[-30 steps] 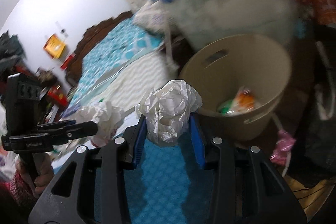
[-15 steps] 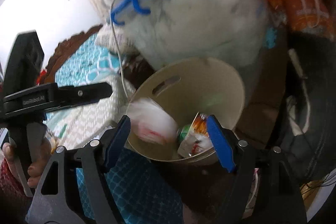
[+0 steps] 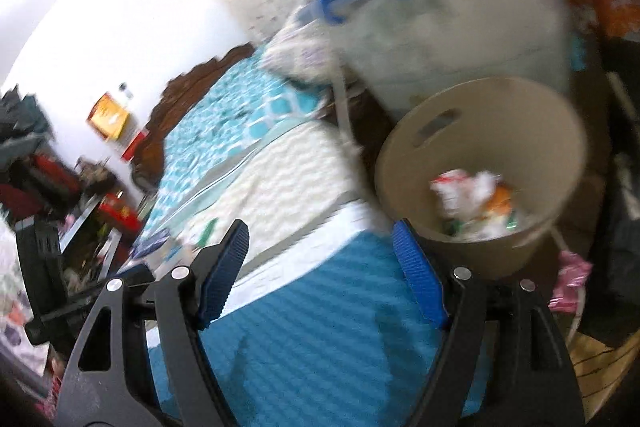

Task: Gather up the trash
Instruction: 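Grasp the clear plastic bottle with the left gripper while the right grasps the tissue pack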

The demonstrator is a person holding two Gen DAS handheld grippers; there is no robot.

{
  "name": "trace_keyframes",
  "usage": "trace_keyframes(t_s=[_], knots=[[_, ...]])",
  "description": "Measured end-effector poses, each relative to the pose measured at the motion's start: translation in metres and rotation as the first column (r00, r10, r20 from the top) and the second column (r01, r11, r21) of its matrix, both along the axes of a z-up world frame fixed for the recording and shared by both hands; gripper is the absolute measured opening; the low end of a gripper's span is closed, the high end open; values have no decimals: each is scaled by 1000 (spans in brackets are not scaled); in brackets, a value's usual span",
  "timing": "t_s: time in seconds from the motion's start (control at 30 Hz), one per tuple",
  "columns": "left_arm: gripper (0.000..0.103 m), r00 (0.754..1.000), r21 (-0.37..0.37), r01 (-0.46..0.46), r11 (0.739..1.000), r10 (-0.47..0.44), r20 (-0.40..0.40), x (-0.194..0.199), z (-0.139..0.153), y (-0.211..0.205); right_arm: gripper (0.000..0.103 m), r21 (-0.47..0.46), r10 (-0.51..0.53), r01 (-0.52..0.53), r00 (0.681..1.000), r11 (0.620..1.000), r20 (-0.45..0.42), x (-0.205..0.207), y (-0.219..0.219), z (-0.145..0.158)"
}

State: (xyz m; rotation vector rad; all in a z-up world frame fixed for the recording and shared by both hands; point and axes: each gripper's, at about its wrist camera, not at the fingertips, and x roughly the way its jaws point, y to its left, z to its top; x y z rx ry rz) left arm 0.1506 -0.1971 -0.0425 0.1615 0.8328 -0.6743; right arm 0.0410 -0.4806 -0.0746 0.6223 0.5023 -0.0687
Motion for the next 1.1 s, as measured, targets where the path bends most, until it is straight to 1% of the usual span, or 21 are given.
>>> trace_keyframes(t_s=[0.07,0.13,0.23,0.27,0.3,0.4,0.43,0.5,0.53,0.6,0.63,0.67,0.77,0.8,0.87,0.9,0.93,0.97,1.0,1.03,1.1], knots=[[77,997,8,-75,997,75,4,-2,-4,47,75,2,57,-56,998,998,-6,14,22,1],[77,987,5,-161,987,161,-17,-3,-9,100,74,8,110,-110,994,994,-15,29,46,2],[76,961,-11,-275,961,274,-47,-4,-11,166,72,25,215,-214,977,977,-20,59,87,6],[76,952,-21,-303,953,301,-51,-4,-11,183,71,38,258,-257,966,966,-16,72,100,7],[76,942,-36,-335,942,333,-53,-5,-9,203,71,59,298,-296,955,953,-17,87,113,7],[76,916,-81,-401,912,399,-45,-7,0,246,68,149,348,-336,936,930,-60,127,141,-7],[76,910,-92,-414,906,412,-41,-7,4,256,68,208,366,-344,927,916,-77,142,150,-15],[77,907,-109,-421,901,420,-28,-5,10,270,68,293,381,-339,920,894,-97,158,163,-29],[77,911,-114,-411,904,412,-20,-3,13,274,68,330,384,-332,917,884,-106,165,169,-36],[85,918,-110,-394,913,396,2,0,15,273,68,363,385,-322,916,874,-115,172,178,-45],[87,920,-105,-388,916,391,10,4,14,272,68,377,386,-318,915,870,-119,175,184,-48],[87,924,-99,-380,920,383,10,8,12,270,68,384,387,-317,914,867,-120,174,188,-50],[87,945,-71,-326,943,326,-4,26,2,252,68,392,392,-312,909,865,-141,179,201,-56],[87,956,-50,-295,954,295,-2,33,-3,242,67,393,392,-309,908,866,-149,182,206,-57],[87,964,-17,-266,964,266,-7,41,-11,231,68,391,392,-308,907,868,-156,185,212,-57],[87,968,0,-251,968,251,-20,46,-17,225,66,401,398,-311,904,862,-155,187,215,-58],[87,970,5,-238,971,238,-38,50,-22,220,58,406,405,-315,901,858,-155,187,216,-56],[86,972,6,-228,974,228,-56,53,-27,217,55,398,415,-325,895,858,-163,189,221,-57],[82,971,17,-228,974,229,-71,56,-32,214,49,391,419,-331,893,859,-164,190,222,-57],[74,966,46,-242,969,245,-80,58,-37,212,45,387,426,-339,890,857,-163,189,225,-56],[57,968,34,-221,975,224,-118,54,-40,210,42,382,433,-352,889,854,-149,183,224,-54]])
